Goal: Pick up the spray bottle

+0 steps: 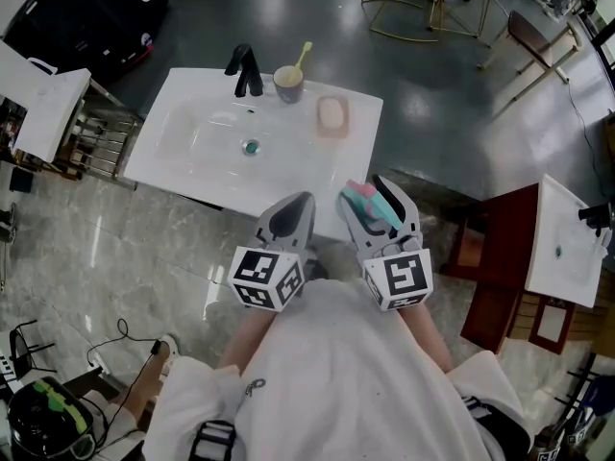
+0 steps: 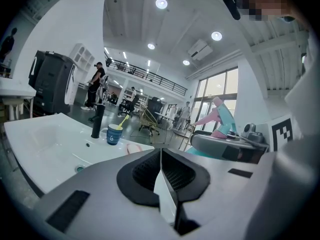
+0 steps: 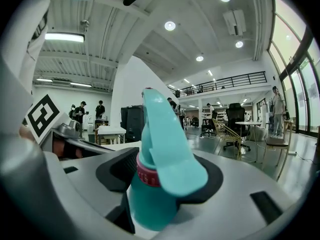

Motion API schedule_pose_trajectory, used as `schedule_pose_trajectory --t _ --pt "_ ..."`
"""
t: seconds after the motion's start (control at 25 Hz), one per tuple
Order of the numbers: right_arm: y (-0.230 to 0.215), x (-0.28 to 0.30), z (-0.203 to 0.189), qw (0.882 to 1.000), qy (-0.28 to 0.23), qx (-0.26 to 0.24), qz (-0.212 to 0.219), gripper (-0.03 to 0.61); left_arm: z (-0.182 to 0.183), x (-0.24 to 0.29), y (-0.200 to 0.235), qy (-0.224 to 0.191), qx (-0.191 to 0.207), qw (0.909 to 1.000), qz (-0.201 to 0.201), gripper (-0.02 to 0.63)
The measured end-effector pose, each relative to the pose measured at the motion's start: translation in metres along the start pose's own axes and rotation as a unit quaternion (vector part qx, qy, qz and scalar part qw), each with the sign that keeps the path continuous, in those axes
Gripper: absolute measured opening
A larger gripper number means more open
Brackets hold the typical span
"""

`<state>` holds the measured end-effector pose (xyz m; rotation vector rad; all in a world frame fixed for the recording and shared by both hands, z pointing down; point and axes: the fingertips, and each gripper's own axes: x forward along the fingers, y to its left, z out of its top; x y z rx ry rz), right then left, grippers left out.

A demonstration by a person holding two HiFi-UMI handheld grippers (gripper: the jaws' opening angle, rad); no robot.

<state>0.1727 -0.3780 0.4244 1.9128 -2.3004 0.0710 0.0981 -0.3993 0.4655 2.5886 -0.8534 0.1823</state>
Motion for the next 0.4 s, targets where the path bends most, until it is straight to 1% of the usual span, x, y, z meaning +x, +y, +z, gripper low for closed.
schedule_pose_trajectory --t 0.4 --pt "0.007 0.006 -0.010 1.000 0.016 0.003 0.011 0.261 0.001 -0.001 0.006 0.003 -0.001 1.0000 0.002 0.032"
